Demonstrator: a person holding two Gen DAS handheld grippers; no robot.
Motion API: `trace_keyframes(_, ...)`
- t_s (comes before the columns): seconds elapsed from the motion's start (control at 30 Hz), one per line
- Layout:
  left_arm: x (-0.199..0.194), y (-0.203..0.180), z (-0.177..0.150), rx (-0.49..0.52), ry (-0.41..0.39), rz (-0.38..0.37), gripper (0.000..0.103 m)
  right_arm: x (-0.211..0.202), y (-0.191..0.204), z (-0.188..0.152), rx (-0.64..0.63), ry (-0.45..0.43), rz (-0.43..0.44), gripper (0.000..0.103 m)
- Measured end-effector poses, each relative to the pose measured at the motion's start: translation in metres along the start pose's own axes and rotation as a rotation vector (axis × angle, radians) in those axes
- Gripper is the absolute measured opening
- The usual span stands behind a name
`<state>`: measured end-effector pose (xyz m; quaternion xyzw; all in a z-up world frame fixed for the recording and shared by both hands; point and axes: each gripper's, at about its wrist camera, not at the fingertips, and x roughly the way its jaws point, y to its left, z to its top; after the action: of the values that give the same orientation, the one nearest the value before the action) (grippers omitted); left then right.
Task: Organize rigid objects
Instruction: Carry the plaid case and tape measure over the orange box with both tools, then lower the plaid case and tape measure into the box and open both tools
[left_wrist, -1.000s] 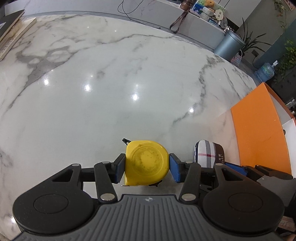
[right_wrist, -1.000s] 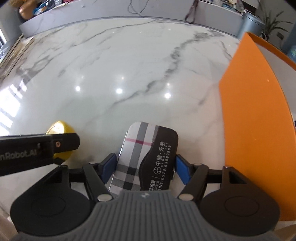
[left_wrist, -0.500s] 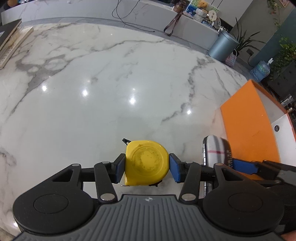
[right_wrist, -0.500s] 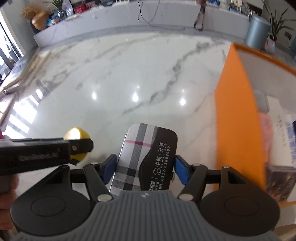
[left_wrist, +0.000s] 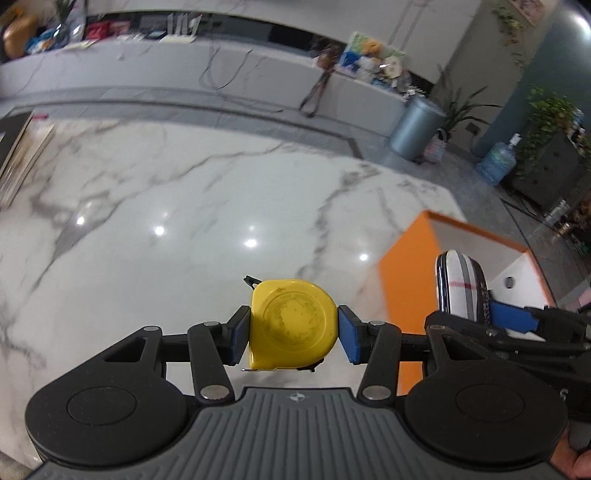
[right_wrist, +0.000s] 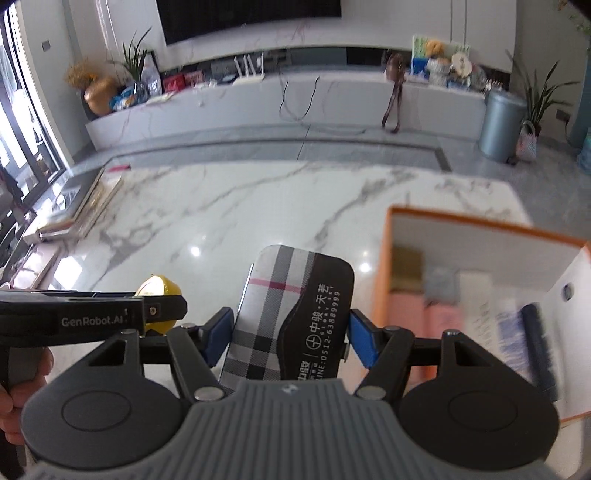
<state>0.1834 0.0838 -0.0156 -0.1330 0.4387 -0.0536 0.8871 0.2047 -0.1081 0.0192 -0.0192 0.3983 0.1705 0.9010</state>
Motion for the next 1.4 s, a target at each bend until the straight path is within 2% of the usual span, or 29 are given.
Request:
trace_keyframes(0.17,-0.002,-0.044,0.011,0.081,-0.024,-0.046,0.057,-0.025,-0.037,0.01,0.002,-0.033,-0.034,0.067)
trace_keyframes(0.33,0.008,-0.094,0.016,0.181,-0.022,-0.107,0.057,-0.04,-0.081,0.013,-0.007,-0.044,-0.108,0.067)
trace_keyframes(0.5,0.031,-0.14,0.016,0.271,0.004,-0.166,0.057,-0.043,-0.125,0.006,0.003,-0.018,-0.18,0.067)
trace_keyframes(0.7,0.061,-0.178,0.009,0.32,0.049,-0.215,0.057,-0.034,-0.177,-0.004,0.018,0.038,-0.247,0.067)
trace_keyframes(0.93,0.095,-0.201,-0.001,0.364,0.112,-0.224,0.057,0.004,-0.207,-0.014,-0.027,0.156,-0.248,0.067)
trace_keyframes(1.2,0.122,-0.205,-0.01,0.38,0.174,-0.218,0.057,0.043,-0.212,-0.03,-0.016,0.254,-0.232,0.067)
trace_keyframes(1.4,0.13,-0.208,-0.016,0.388,0.198,-0.221,0.057,0.057,-0.214,-0.04,-0.031,0.301,-0.227,0.067)
